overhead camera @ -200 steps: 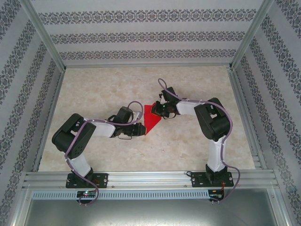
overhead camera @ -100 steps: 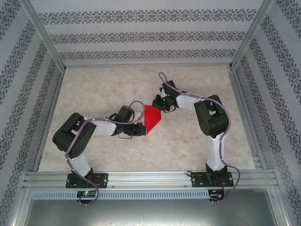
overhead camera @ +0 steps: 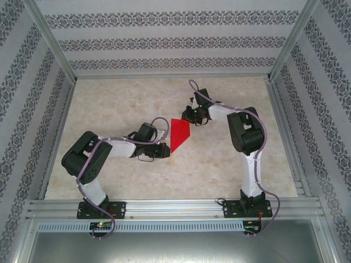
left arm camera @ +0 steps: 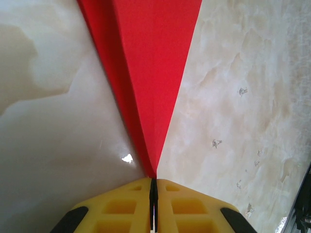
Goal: Fold a paper plane with a square sheet of paper (pick it up from the middle)
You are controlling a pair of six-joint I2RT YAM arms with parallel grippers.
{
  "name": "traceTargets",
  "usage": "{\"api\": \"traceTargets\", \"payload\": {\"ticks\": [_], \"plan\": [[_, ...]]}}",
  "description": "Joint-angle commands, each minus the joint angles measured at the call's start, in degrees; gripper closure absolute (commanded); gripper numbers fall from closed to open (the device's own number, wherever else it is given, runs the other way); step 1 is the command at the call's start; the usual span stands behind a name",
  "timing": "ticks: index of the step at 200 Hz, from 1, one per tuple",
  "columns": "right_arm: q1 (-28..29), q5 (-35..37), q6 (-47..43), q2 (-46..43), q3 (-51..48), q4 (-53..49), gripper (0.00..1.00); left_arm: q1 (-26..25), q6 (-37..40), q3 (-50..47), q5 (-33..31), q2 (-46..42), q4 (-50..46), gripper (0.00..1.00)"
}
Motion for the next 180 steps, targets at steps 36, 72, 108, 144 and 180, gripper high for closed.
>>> {"api": "traceTargets", "payload": {"ticks": [36, 72, 108, 144, 180], "plan": [[-0.6, -0.4, -2.5, -5.8, 0.3, -1.2, 0.82, -0.3, -0.7, -2.3, -1.2, 3.1, -6.9, 0.86], [-0.5, -1.0, -1.6, -12.2, -4.8, -1.4, 0.73, -0.3, -2.0, 0.1, -0.2, -0.2, -7.4, 0.82], [0.1, -2.2, -1.4, -16.8, -11.3, -0.8, 0.67, -0.4, -0.7, 4.3, -1.2, -4.8, -11.9, 0.70], [1.2, -3.8, -0.2, -19.9, -15.8, 2.1, 0.62, -0.2, 3.6, 10.7, -6.5, -5.7, -19.2, 0.56], [2.0, -5.0, 1.4, -21.6, -19.4, 5.2, 0.59, 0.1, 4.8, 16.4, -6.1, -1.4, -20.0, 0.55]]}}
